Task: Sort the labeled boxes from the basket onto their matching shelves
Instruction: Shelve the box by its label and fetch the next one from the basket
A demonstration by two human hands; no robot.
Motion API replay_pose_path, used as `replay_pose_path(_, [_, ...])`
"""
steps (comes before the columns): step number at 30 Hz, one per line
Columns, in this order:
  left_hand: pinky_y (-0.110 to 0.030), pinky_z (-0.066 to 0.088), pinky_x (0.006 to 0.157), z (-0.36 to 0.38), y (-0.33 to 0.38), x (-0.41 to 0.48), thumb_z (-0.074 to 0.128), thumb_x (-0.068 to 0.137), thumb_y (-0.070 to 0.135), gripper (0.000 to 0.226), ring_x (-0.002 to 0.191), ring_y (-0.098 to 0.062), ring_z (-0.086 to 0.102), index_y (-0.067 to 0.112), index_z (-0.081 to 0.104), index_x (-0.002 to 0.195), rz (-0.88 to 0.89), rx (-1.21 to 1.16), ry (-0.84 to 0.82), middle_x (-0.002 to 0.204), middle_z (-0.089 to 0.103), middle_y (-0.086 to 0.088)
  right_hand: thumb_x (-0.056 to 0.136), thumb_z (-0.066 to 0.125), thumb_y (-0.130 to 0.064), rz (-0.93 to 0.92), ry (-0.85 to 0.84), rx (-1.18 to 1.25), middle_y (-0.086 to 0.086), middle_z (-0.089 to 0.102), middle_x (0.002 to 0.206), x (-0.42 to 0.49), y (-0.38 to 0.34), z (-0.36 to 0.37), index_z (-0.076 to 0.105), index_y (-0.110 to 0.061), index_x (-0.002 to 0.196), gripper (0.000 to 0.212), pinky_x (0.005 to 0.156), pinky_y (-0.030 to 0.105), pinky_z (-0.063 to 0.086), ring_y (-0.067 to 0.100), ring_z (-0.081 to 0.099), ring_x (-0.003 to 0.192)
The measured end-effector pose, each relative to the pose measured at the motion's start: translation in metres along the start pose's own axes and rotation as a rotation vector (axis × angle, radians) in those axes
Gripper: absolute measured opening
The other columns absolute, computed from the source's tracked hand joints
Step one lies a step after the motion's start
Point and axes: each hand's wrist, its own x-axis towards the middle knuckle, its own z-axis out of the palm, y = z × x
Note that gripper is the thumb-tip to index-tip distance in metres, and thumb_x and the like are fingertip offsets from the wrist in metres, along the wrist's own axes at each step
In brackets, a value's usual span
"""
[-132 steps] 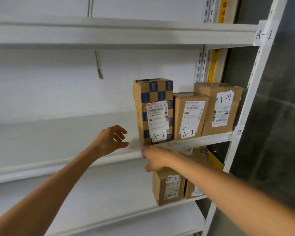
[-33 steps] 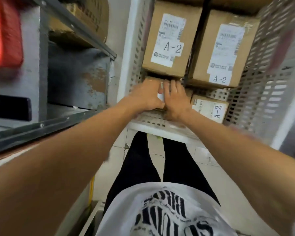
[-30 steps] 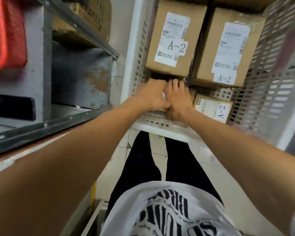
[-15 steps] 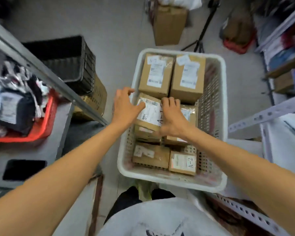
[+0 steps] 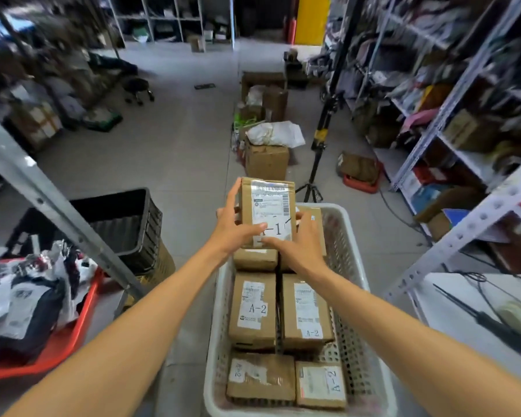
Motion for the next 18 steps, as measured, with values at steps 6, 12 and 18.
replay_pose_path(6, [-0.044,0.045,0.103,-0.003,0.011,-0.003,0.076,0.077,0.011,0.106,0.131,-0.022,0.04,0.056,0.008,0.145,0.087,0.004,-0.127,0.14,0.037,-0.001,0.071,0.082,-0.016,0.02,0.098,0.207,-0.003,0.06,0.104,-0.019,-0.013,-0.02,0.045,-0.018,0.104,0.049,0.063,0.015,0.05,0.004,0.061,0.09])
replay_pose_path(12, [-0.031,0.055,0.087,-0.012,0.027,0.001,0.08,0.07,0.025,0.108,0.116,-0.012,0.059,0.069,0.006,0.135,0.074,-0.051,-0.32,0.134,0.055,0.01,0.073,0.079,-0.008,0.03,0.173,0.261,-0.003,0.065,0.102,-0.032,-0.032,-0.046,0.057,-0.016,0.105,0.04,0.07,0.019,0.053,0.004,0.062,0.093])
replay_pose_path(18, [-0.046,0.056,0.084,-0.003,0.037,-0.009,0.083,0.066,0.017,0.111,0.11,-0.019,0.062,0.062,0.014,0.14,0.091,-0.073,-0.444,0.127,0.058,-0.003,0.089,0.061,-0.027,0.255,0.279,0.222,0.006,0.063,0.101,-0.068,-0.031,-0.071,0.058,-0.006,0.105,0.027,0.072,0.027,0.044,0.017,0.059,0.089])
